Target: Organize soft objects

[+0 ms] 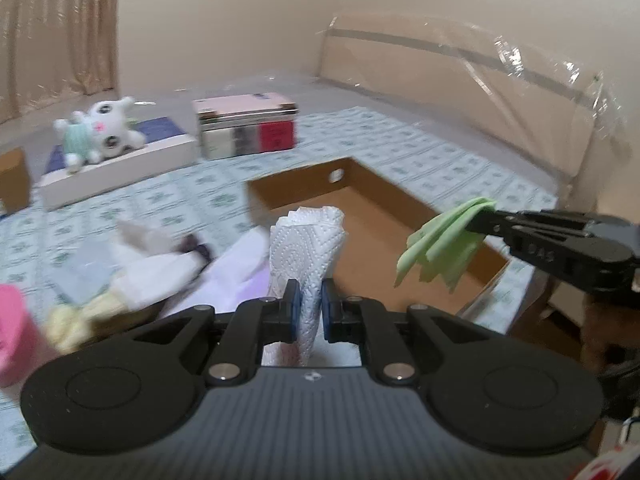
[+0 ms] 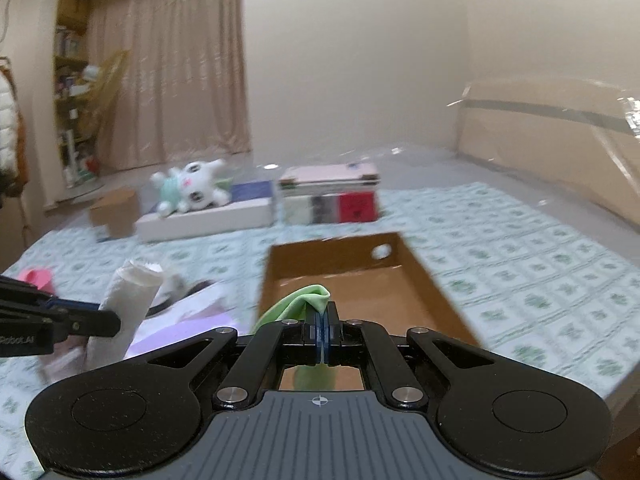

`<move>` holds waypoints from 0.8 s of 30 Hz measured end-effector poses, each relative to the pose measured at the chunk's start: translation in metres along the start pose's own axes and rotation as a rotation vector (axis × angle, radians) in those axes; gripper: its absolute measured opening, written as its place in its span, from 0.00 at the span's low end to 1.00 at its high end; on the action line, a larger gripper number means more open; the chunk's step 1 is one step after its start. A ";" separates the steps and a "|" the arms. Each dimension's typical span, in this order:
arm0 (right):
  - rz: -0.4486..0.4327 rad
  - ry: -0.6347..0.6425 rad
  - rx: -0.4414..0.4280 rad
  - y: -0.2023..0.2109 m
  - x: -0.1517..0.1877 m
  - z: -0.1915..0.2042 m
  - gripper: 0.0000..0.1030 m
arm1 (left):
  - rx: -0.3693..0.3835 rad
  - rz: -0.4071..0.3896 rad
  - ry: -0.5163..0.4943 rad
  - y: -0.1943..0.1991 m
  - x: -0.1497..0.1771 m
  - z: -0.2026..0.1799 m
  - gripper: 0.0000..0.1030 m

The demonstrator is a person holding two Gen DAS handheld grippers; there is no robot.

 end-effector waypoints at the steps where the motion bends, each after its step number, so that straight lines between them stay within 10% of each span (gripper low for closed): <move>1: -0.004 -0.005 0.014 -0.001 -0.003 -0.008 0.01 | 0.018 -0.004 0.011 -0.006 -0.005 -0.006 0.09; 11: 0.030 -0.054 0.088 -0.018 -0.006 -0.065 0.01 | 0.115 -0.009 0.108 -0.066 -0.028 -0.043 0.10; 17: 0.056 -0.077 0.089 -0.026 -0.001 -0.073 0.01 | 0.094 0.003 0.120 -0.085 -0.030 -0.048 0.33; 24: 0.081 -0.088 0.073 -0.037 0.007 -0.073 0.01 | 0.044 0.016 0.134 -0.072 -0.013 -0.034 0.34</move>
Point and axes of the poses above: each gripper's, at about its wrist camera, not at the fingertips, and y roughly against the way its jaws point, z to its left, x to its underside, the point moved 4 cm from there along -y, roughly the way its jaws point, and after that the axes turned 11 degrees about -y, right-handed, at the moved point
